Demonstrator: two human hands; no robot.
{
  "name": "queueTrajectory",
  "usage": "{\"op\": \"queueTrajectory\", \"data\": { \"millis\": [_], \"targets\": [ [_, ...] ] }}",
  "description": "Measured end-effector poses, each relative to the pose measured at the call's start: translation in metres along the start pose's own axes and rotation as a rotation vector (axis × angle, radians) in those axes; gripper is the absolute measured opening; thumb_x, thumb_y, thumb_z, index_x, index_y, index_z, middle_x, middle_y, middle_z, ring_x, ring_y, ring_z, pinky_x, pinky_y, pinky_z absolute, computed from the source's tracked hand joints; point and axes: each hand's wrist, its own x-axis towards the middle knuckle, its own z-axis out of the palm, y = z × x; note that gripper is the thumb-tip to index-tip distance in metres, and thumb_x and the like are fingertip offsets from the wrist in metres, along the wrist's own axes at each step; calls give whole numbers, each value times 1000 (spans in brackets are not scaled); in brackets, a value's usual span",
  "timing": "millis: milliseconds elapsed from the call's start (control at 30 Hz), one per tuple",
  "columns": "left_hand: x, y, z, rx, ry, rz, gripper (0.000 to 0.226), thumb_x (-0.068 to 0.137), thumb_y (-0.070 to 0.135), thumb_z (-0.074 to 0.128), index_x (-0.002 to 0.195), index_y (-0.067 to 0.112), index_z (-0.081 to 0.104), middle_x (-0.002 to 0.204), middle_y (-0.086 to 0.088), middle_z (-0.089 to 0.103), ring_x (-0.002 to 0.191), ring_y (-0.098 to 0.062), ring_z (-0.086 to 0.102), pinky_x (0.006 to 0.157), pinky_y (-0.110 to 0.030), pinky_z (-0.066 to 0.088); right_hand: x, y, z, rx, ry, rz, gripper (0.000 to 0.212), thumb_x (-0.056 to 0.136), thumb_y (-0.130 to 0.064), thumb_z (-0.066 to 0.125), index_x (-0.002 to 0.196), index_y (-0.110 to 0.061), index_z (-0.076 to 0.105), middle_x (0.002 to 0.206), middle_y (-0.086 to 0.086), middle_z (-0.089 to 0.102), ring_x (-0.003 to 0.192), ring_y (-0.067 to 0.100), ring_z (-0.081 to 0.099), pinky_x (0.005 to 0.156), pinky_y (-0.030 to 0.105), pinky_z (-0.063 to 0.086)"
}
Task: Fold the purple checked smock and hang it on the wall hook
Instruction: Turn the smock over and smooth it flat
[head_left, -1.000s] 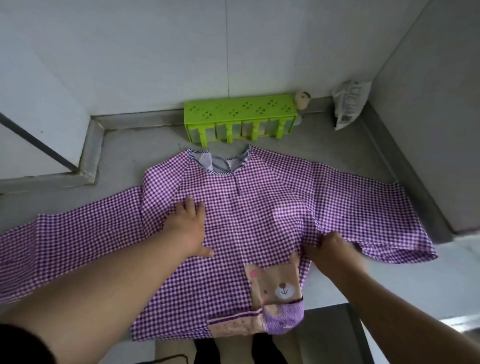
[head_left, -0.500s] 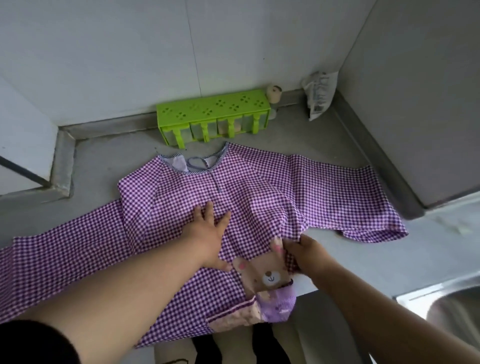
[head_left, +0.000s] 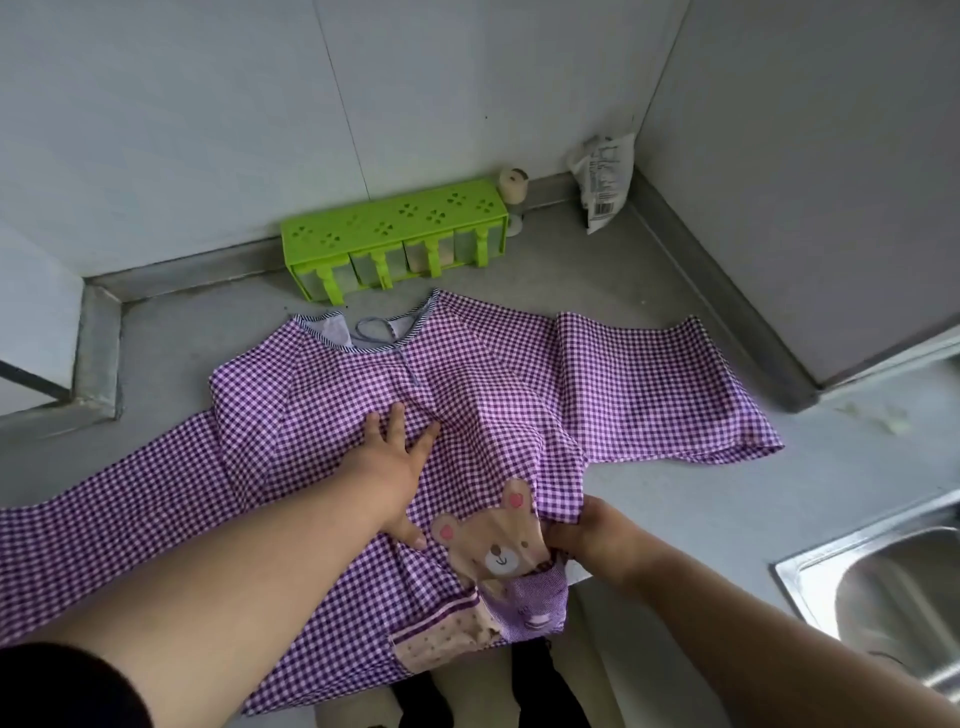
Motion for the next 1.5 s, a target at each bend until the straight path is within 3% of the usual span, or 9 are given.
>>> {"op": "queueTrajectory", "data": {
  "millis": [267, 567, 667, 767, 934, 1101, 1201, 1334, 1501],
  "targets": [
    [0, -5, 2, 13, 0, 17, 164, 59, 86, 78, 152, 28, -43, 161, -25, -42, 155, -56, -18, 123, -65, 30, -8, -4, -43, -392, -93, 175, 60, 84, -71, 67, 131, -34, 61, 127, -11, 68, 115, 12, 64, 107, 41, 52],
    [0, -7, 0, 16, -1, 24, 162, 60, 85, 79, 157, 29, -37, 162, -23, -43, 155, -55, -20, 124, -66, 28, -30, -8, -37, -825, -427, 217, 36, 99, -34, 67, 132, -21, 61, 127, -1, 68, 112, 20, 66, 100, 30, 56],
    [0, -8, 1, 25, 5, 29, 162, 60, 86, 78, 156, 28, -39, 161, -24, -43, 155, -54, -20, 124, -64, 27, -28, -6, -59, -1017, -389, 392, 53, 105, -46, 51, 149, -17, 47, 143, 3, 60, 122, 23, 63, 109, 34, 50],
    [2, -9, 1, 23, 17, 36, 163, 59, 86, 79, 154, 28, -41, 161, -23, -43, 155, -54, -20, 125, -65, 26, -28, -21, -81, -952, -193, 553, 66, 100, -50, 58, 153, -15, 39, 141, 7, 60, 95, 16, 70, 89, 28, 60],
    [-3, -14, 2, 15, 42, 65, 162, 59, 87, 78, 154, 31, -40, 163, -21, -41, 156, -52, -17, 125, -62, 27, -15, -55, -54, -1271, 412, -23, 30, 101, -42, 43, 122, -24, 55, 106, -3, 69, 91, 17, 66, 79, 40, 61],
    [-8, -32, 9, -66, 168, 160, 143, 71, 81, 75, 163, 33, -24, 170, -10, -34, 162, -40, -11, 126, -58, 29, 20, -64, 26, -1263, 97, -230, 61, 103, -50, 44, 158, -39, 22, 168, 0, 22, 152, 31, 28, 115, 56, 39],
    [-20, -57, 29, -131, 232, 180, 127, 79, 77, 71, 168, 32, -7, 175, -4, -23, 164, -31, -3, 128, -55, 28, 47, -67, 65, -1299, -6, -135, 101, 77, -93, 23, 162, -42, -1, 172, 7, -9, 158, 36, 0, 120, 60, 26],
    [-44, -92, 62, -228, 339, 122, 97, 89, 76, 59, 165, 26, 25, 174, -4, 15, 157, -26, 26, 123, -49, 35, 74, -59, 83, -1391, 68, -81, 107, 81, -84, 44, 160, -40, -13, 169, 22, -18, 155, 49, -5, 118, 65, 26],
    [-85, -143, 114, -277, 282, -28, 49, 100, 64, 48, 110, 19, 65, 111, 1, 64, 102, -19, 61, 91, -40, 56, 91, -78, 87, -1465, 45, -50, 115, 78, -88, 46, 159, -39, -20, 167, 25, -18, 153, 54, -2, 112, 67, 37]
  ]
}}
